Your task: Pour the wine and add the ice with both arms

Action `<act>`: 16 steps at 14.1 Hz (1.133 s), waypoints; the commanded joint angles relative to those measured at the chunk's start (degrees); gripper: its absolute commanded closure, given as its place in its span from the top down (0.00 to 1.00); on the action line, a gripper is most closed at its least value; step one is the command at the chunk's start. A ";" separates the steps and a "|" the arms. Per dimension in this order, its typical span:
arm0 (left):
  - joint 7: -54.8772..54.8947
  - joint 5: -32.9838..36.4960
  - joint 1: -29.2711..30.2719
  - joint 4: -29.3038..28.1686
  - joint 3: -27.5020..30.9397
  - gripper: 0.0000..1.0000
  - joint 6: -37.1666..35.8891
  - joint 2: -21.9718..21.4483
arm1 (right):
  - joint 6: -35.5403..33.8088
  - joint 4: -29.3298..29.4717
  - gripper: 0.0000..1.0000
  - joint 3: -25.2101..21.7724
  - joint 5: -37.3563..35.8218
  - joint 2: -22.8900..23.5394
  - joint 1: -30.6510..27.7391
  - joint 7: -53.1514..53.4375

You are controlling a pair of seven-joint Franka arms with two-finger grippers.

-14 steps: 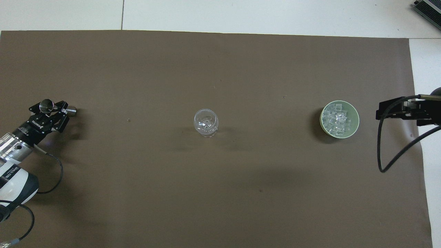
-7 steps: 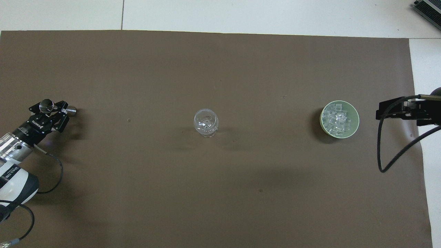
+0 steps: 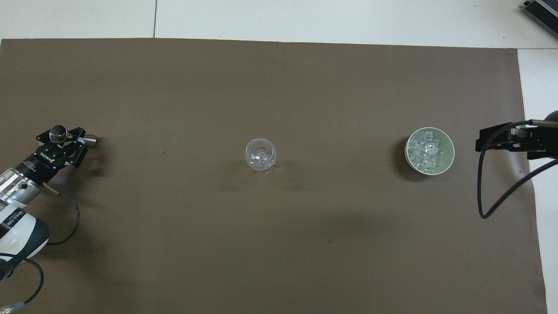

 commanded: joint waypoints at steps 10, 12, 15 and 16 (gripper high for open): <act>0.74 -1.98 -0.88 0.27 0.37 0.25 0.92 0.11 | 0.01 -1.49 1.00 -0.01 -0.14 -1.40 -0.01 -0.87; 0.74 -2.07 -0.88 0.27 0.37 0.24 0.92 0.11 | 0.01 -1.49 1.00 -0.01 -0.14 -1.40 -0.01 -0.87; 0.74 -2.07 -0.88 0.27 0.37 0.24 1.10 0.02 | 0.01 -1.49 1.00 -0.01 -0.14 -1.40 -0.01 -0.87; 0.65 -2.07 -0.88 0.35 0.37 0.24 1.10 -0.07 | 0.01 -1.49 1.00 -0.01 -0.14 -1.40 -0.01 -0.87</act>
